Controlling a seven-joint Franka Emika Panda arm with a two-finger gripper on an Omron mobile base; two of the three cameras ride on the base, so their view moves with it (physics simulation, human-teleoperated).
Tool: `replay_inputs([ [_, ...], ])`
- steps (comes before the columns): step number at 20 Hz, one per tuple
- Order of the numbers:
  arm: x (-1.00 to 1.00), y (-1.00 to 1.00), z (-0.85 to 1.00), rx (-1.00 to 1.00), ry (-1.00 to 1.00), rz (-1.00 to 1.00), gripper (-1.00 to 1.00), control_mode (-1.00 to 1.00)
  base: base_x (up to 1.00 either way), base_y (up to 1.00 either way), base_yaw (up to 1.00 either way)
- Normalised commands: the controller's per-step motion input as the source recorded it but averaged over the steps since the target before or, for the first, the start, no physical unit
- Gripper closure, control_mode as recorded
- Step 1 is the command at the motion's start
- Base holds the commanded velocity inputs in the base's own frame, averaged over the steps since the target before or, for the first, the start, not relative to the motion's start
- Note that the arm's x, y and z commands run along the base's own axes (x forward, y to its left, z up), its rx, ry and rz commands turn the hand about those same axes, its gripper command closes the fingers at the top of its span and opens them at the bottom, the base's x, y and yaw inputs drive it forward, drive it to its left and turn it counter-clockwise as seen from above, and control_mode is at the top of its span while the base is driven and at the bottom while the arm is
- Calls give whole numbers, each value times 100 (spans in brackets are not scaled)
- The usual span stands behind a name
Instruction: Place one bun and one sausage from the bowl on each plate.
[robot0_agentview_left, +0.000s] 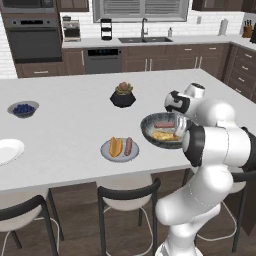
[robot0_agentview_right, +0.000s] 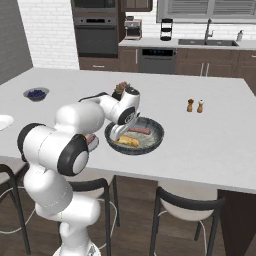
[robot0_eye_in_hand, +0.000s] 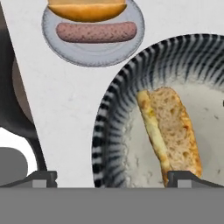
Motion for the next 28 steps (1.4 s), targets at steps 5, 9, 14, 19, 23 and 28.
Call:
replay_inputs([
  [5, 4, -2, 0, 0, -1, 1, -100, -100, 0, 0, 0],
  [9, 16, -40, -10, 0, -4, 1, -100, -100, 0, 0, 0],
  [14, 18, -18, -29, -5, -9, 3, -100, -100, 0, 0, 0],
  [19, 14, 2, -27, -10, -8, 3, -100, -100, 0, 0, 0],
  [23, 8, 4, 0, -1, 0, 0, -100, -100, 0, 0, 0],
  [28, 14, -3, 0, 0, -2, 0, -100, -100, 0, 0, 0],
])
